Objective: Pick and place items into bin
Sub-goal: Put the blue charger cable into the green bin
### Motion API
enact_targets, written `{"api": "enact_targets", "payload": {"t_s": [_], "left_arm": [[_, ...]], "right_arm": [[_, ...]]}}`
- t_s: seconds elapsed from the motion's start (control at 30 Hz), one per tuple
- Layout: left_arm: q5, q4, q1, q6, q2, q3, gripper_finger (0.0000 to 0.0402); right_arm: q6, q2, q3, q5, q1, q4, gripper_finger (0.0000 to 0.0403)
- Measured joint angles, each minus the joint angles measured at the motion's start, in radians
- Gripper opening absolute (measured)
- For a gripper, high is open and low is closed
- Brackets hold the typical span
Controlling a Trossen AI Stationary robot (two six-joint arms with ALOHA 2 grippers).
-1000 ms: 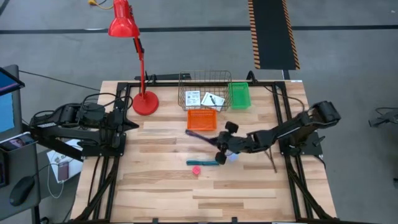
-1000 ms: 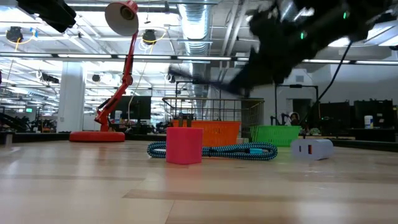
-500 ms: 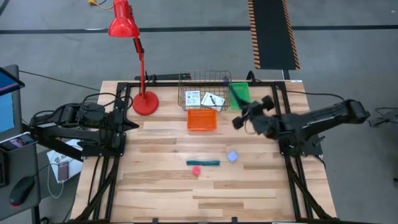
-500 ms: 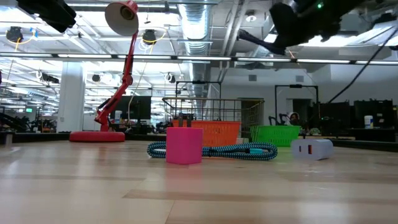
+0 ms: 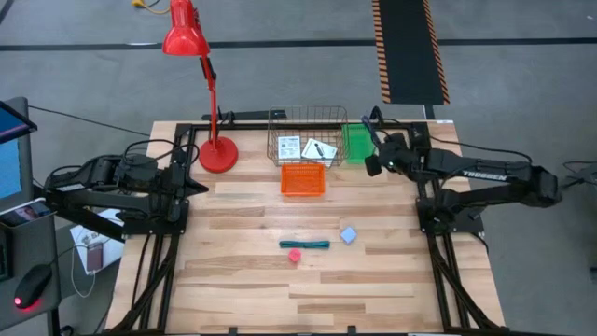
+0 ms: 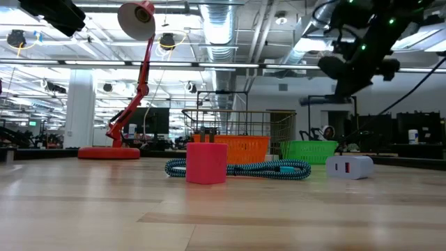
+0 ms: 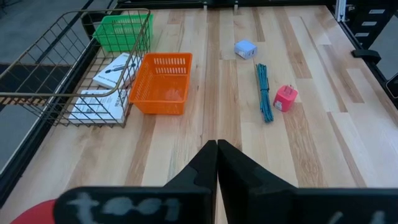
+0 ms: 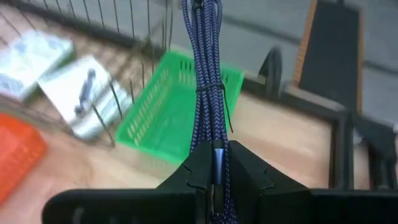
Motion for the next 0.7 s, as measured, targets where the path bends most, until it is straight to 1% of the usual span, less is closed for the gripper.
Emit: {"api": "enact_targets", "payload": {"t_s": [0.33, 0.53, 0.7], "left_arm": [[0.0, 0.0, 0.0, -0.005, 0.0, 0.0, 0.0], [0.0, 0.0, 0.0, -0.002, 0.0, 0.0, 0.0], [0.0, 0.0, 0.0, -0.004, 0.0, 0.0, 0.0]], "right_arm": [[-0.026, 0.151, 0.0, -0.291, -0.177, -0.001, 0.0025], [-0.063, 0.237, 0.0, -0.37, -0.228, 0.024, 0.0025], [-0.076, 0.276, 0.0, -0.393, -0.25, 0.053, 0.0025]]}}
